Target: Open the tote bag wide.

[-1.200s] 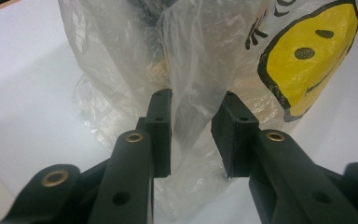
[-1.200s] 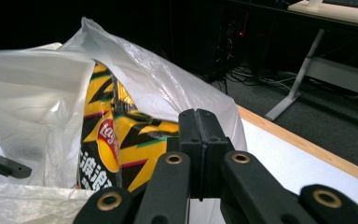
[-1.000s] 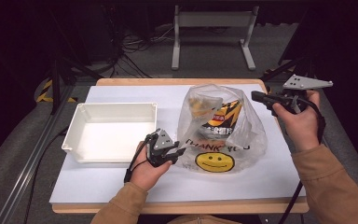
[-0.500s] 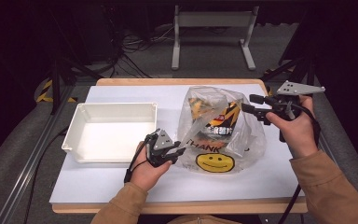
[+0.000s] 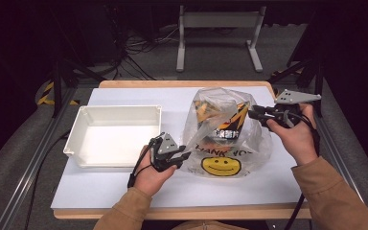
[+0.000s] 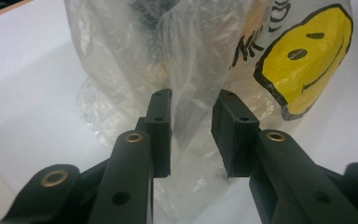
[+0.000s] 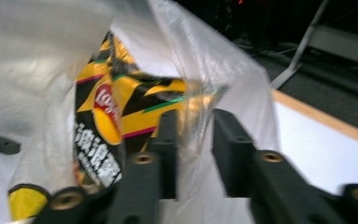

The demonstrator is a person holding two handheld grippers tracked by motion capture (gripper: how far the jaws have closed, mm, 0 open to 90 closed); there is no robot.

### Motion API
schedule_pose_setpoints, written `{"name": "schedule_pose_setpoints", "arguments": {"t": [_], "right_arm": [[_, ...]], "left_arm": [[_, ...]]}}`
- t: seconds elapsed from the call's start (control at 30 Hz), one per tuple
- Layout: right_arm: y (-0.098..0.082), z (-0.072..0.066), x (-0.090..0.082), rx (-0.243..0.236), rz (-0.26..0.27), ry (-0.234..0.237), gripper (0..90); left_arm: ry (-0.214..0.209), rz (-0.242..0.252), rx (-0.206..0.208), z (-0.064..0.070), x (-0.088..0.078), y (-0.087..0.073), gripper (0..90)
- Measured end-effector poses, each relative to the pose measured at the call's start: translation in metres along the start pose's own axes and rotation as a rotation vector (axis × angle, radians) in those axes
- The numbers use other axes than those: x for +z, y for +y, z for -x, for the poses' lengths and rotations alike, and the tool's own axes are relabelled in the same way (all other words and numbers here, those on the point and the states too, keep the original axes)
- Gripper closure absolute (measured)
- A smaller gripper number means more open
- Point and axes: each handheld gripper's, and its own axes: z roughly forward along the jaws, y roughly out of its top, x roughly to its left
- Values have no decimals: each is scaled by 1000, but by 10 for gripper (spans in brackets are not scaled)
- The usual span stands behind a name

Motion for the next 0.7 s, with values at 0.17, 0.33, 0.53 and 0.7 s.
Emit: {"name": "schedule_pose_setpoints", "arguments": {"t": [0.17,0.33,0.53,0.7], "right_arm": [[5,9,-6,0,18,-17,899],[7,23,-3,20,20,-16,900],[7,32,5,24,8,-15,900],[2,41,14,29,-17,0,900]], "left_arm": [[-1,-2,2,0,1,0,700],[1,0,1,0,0,0,716],[2,-1,2,-1,0,0,734],[2,-7,4,-1,0,-1,757]]}}
